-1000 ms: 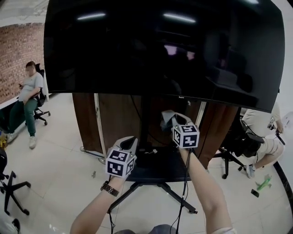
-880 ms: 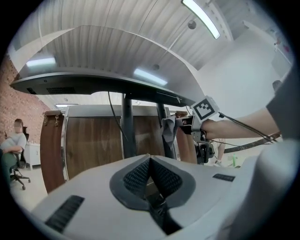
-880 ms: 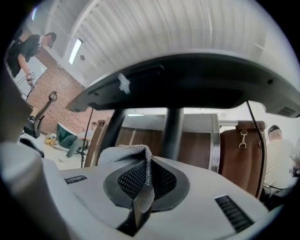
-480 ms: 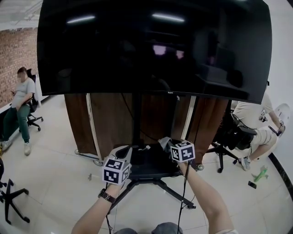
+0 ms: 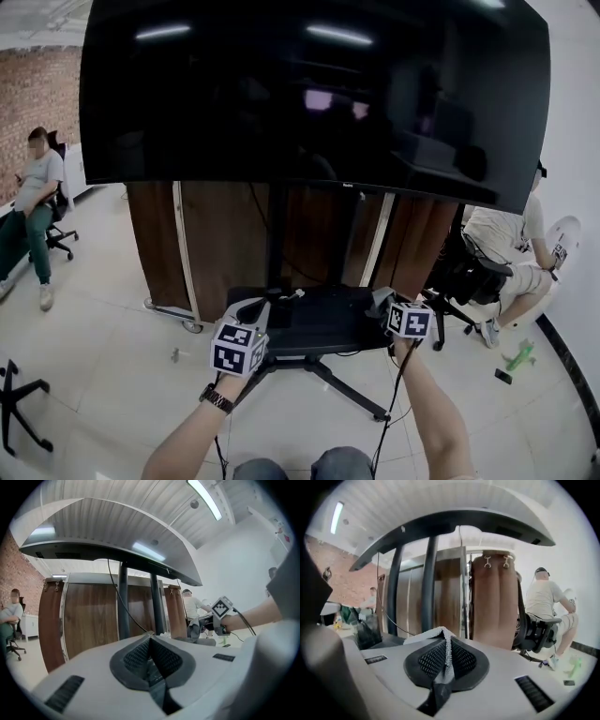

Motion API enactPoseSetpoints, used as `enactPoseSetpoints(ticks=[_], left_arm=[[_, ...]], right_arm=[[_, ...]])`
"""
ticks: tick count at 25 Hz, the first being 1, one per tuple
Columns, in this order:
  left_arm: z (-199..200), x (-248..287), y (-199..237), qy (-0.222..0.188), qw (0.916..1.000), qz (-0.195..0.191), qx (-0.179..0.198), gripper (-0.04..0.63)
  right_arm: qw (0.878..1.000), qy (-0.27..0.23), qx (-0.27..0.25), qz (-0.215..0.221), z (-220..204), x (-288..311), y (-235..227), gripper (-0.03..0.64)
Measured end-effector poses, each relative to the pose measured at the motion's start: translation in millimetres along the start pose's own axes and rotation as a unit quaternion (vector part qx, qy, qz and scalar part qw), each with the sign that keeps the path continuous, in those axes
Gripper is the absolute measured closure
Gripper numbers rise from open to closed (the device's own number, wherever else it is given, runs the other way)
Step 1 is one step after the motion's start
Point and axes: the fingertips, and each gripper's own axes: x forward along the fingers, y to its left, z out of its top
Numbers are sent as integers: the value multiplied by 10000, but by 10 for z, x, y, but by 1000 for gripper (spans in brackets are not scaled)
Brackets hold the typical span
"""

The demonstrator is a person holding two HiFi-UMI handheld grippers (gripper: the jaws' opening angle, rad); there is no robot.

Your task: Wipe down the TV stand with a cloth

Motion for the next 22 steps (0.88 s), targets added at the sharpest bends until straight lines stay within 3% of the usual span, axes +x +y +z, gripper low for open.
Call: enactPoseSetpoints(ticks=[2,4,6,8,9,11,14,18,20,22], left_arm=[[-22,-56,62,-21,10000,88,-36,571],[-40,-112,128,-34,9998,194,-65,571],[-82,-179,213,7,9995,308,-40,570],[-137,-296,367,54,9988,495,2,571],[-161,-364,461,62,9981,609,-14,569],[-209,-456,593,83,9970,766,-86,569],[-296,-519,631,134,9966,815,-70,571],[-464,-567,667,191,9961,855,-106,569],[-605,-632,683,238,9956,892,-148,569],[-739,-738,693,277,9951,942,-104,571]], right_arm=[[9982,-460,62,370,85,-268,343,611],[9892,-787,-111,1229,88,-471,1239,611],[9685,-1012,-226,2264,63,-689,2384,611],[9468,-1043,-328,3028,-20,-799,3305,611],[9407,-975,-395,3224,-78,-784,3586,611],[9411,-708,-496,3269,-256,-644,3729,611],[9590,-493,-501,2746,-442,-456,3116,611],[9906,-474,-268,1256,-569,-450,1301,611],[9981,-484,-106,358,-649,-671,319,611],[9986,-522,-51,-112,-727,-991,-187,611]])
